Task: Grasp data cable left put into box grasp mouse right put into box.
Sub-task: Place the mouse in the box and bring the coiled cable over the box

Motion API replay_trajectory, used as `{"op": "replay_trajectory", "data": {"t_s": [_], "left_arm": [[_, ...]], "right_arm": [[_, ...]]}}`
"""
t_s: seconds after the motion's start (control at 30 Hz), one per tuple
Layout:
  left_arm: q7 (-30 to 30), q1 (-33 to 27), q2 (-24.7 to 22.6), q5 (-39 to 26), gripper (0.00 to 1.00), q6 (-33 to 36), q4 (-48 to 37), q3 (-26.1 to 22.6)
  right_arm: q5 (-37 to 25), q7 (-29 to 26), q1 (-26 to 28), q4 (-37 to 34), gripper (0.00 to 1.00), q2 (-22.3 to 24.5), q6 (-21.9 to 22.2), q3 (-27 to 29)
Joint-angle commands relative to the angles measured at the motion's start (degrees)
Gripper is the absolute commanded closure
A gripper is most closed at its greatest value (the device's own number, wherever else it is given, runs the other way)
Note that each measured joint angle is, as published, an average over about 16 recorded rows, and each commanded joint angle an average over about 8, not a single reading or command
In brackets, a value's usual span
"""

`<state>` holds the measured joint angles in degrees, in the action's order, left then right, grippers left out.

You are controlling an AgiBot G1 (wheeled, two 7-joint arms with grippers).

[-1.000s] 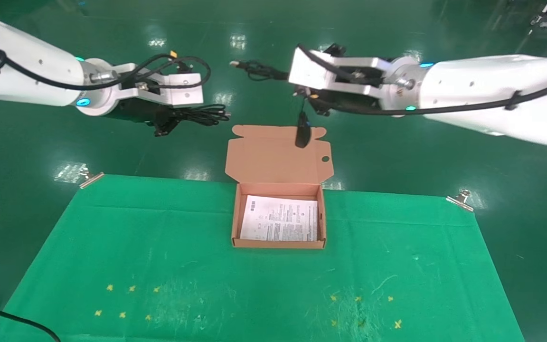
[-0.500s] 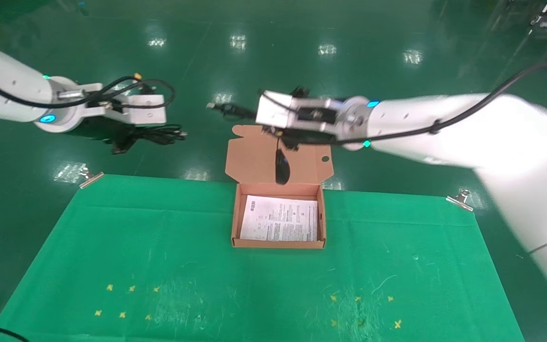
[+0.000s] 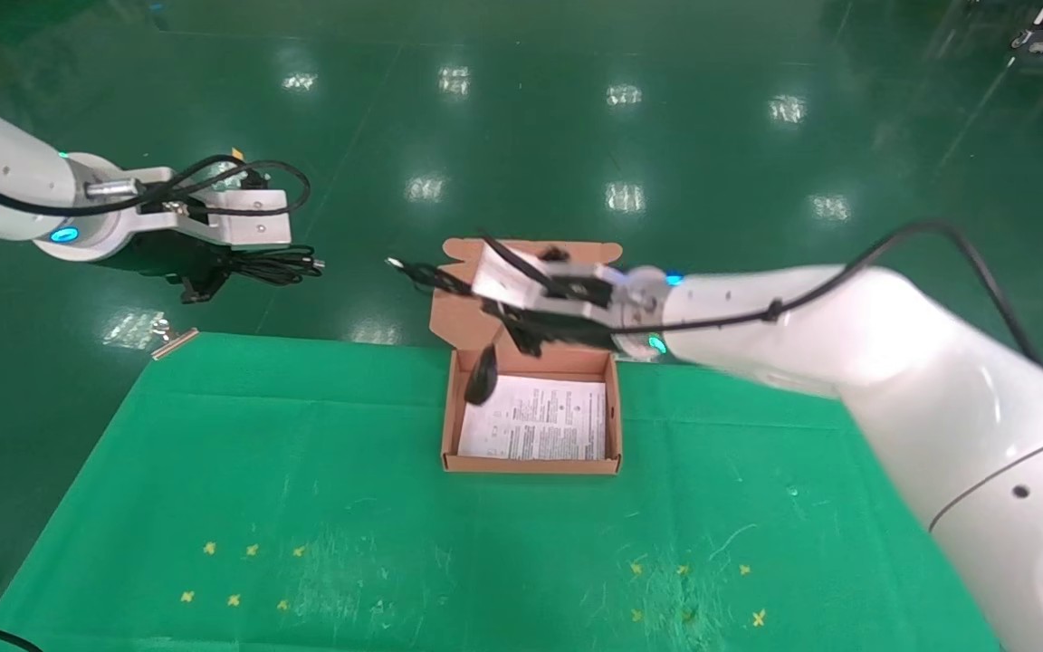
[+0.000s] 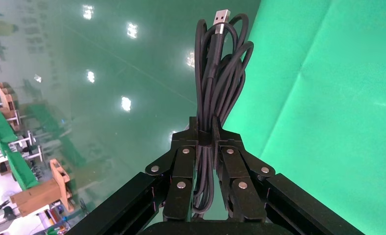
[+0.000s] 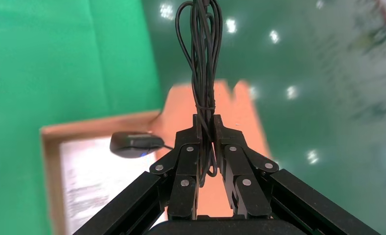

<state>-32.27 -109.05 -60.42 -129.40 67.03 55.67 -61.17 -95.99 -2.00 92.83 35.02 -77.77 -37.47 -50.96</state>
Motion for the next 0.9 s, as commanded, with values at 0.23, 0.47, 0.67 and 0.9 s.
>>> {"op": "replay_trajectory", "data": {"t_s": [0.23,0.47,0.67,0.9], "left_arm": [[-0.37,0.1,0.15,-0.16,1.0,0.12,0.51,-0.02],[-0.4,0.12,0.2,-0.22,1.0,0.19,0.64,-0.06],[-0.33,0.34,0.02,-0.09,1.0,0.13,0.81,-0.1],[0.74,2.5,-1.95,1.58,1.0,-1.61,1.04,-0.21]], "right_arm": [[2.44,-1.63,-0.94,-5.13,0.71,-0.3,1.57,-3.36],[3.1,-0.75,-1.04,-5.28,0.0,-0.23,2.19,-5.32],[3.56,-1.02,-1.33,-3.51,0.0,0.88,2.06,-5.96],[3.07,-2.65,-1.01,-0.72,0.0,2.82,1.12,-6.74]]}}
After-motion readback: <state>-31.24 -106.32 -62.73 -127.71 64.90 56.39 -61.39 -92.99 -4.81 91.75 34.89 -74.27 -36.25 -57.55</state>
